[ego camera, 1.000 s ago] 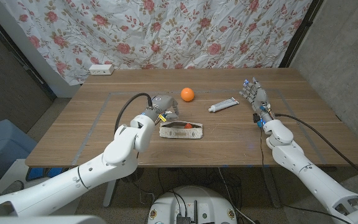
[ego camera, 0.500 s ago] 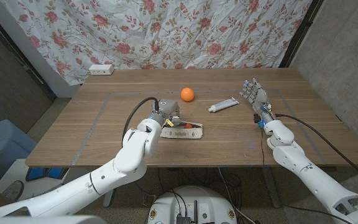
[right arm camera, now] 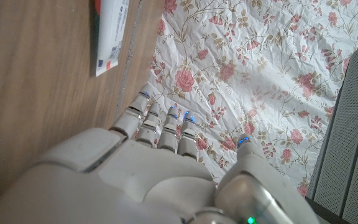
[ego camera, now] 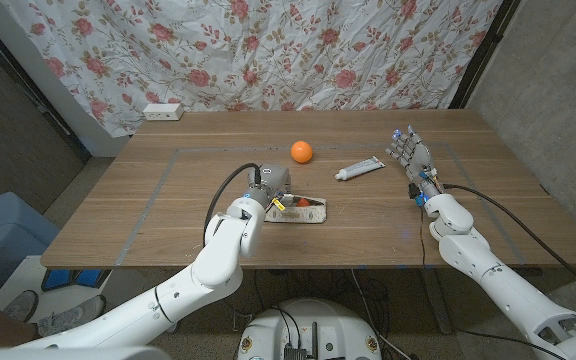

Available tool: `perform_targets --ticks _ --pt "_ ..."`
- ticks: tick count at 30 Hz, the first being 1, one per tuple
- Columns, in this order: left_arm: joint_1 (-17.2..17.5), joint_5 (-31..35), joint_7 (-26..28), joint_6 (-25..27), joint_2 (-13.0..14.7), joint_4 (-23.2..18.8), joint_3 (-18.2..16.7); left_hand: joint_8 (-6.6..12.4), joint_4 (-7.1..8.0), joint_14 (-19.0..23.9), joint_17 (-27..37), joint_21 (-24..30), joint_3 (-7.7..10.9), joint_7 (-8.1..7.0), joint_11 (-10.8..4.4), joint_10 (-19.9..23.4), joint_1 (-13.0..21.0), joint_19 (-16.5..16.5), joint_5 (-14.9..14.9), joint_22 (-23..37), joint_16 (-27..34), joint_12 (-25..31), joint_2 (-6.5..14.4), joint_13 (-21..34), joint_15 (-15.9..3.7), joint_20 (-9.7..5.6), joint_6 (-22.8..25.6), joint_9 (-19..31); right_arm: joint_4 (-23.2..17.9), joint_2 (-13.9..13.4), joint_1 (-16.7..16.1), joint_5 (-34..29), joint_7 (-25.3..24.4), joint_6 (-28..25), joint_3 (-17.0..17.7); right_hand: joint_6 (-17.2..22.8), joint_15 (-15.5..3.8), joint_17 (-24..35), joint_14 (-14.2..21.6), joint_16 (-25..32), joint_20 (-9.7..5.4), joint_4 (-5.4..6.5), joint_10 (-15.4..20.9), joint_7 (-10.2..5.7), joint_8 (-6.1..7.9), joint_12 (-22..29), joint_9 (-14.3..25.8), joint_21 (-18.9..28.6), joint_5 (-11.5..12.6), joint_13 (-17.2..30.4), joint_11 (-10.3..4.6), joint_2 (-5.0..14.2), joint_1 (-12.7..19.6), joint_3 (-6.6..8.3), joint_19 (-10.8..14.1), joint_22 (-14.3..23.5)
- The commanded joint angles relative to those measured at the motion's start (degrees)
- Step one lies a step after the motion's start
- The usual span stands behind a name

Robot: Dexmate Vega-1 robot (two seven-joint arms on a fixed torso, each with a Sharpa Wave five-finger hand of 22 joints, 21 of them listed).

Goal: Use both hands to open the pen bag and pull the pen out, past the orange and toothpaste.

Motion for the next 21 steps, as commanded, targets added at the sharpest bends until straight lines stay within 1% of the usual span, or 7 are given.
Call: perform_targets --ticks 1,14,21 --pt "1.9 0.9 1.7 -2.3 -0.9 1.6 -1.6 -0.21 0.06 0.6 0.2 0.1 -0.29 -0.22 0.01 0.6 0.8 0.0 0.1 0.1 0.2 0.0 0.1 0.2 -7.55 -0.5 0.8 0.1 0.1 0.2 -0.2 0.0 -0.4 0.1 0.1 0.6 0.0 0.1 0.2 0.3 0.08 -0.31 0.1 0.04 -0.04 0.2 0.1 0.2 -0.1 -0.1 0.11 0.7 -0.1 0.18 0.7 0.2" --pt "2.8 1.3 3.1 -2.8 -1.2 2.9 -2.5 -0.33 0.08 1.1 0.2 0.0 -0.69 -0.09 -0.09 1.4 1.7 -0.2 0.1 0.1 0.2 -0.1 0.3 0.2 -7.78 -0.63 1.8 0.1 -0.1 0.2 -0.2 -0.2 -0.7 -0.3 -0.1 0.7 -0.09 0.1 0.0 0.3 0.1 -0.49 0.2 0.0 -0.06 0.2 0.1 0.2 -0.2 -0.1 0.11 0.83 -0.3 0.21 0.7 0.2" --pt "2.5 0.4 4.6 -3.5 -1.5 4.4 -2.6 -0.44 0.11 1.2 0.1 -0.2 -0.92 -0.34 -0.12 1.7 2.2 -0.7 0.2 0.1 0.1 -0.2 0.5 0.2 -7.91 -0.65 2.2 0.2 0.3 0.4 0.3 -0.3 -0.5 -0.5 -0.3 0.8 -0.07 0.1 0.0 0.4 0.14 -0.6 0.2 0.02 -0.06 0.2 0.1 0.2 -0.2 -0.1 0.09 0.88 -0.3 0.23 0.7 0.2"
